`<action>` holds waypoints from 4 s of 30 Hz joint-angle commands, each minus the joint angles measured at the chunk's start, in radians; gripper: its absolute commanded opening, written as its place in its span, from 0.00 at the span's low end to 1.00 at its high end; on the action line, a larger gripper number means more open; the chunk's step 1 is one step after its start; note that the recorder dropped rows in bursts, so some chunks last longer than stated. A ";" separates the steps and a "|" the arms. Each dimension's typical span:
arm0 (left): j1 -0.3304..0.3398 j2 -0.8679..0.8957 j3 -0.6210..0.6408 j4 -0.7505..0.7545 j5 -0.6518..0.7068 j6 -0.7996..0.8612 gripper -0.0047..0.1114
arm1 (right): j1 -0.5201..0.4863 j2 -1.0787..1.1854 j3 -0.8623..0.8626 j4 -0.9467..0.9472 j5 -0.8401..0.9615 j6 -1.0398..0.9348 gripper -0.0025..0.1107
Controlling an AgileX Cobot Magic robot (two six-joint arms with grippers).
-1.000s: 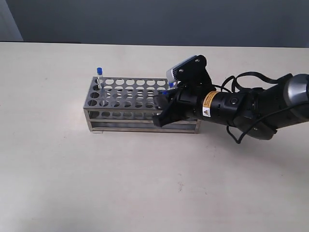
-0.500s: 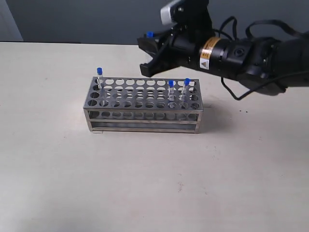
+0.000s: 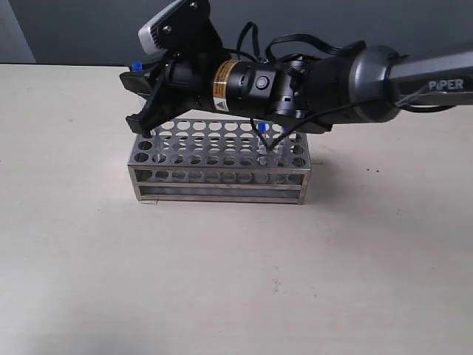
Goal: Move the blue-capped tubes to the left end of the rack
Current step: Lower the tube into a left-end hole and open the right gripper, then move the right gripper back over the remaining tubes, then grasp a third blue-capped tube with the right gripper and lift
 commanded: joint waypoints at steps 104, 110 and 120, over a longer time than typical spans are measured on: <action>-0.009 0.004 -0.002 0.003 -0.013 -0.003 0.04 | -0.239 -0.052 0.298 0.203 0.162 -0.089 0.36; -0.009 0.004 -0.002 0.003 -0.013 -0.003 0.04 | -0.239 -0.044 0.321 0.198 0.161 -0.096 0.36; -0.009 0.004 -0.002 0.003 -0.013 -0.003 0.04 | -0.239 -0.052 0.323 0.168 0.152 -0.114 0.38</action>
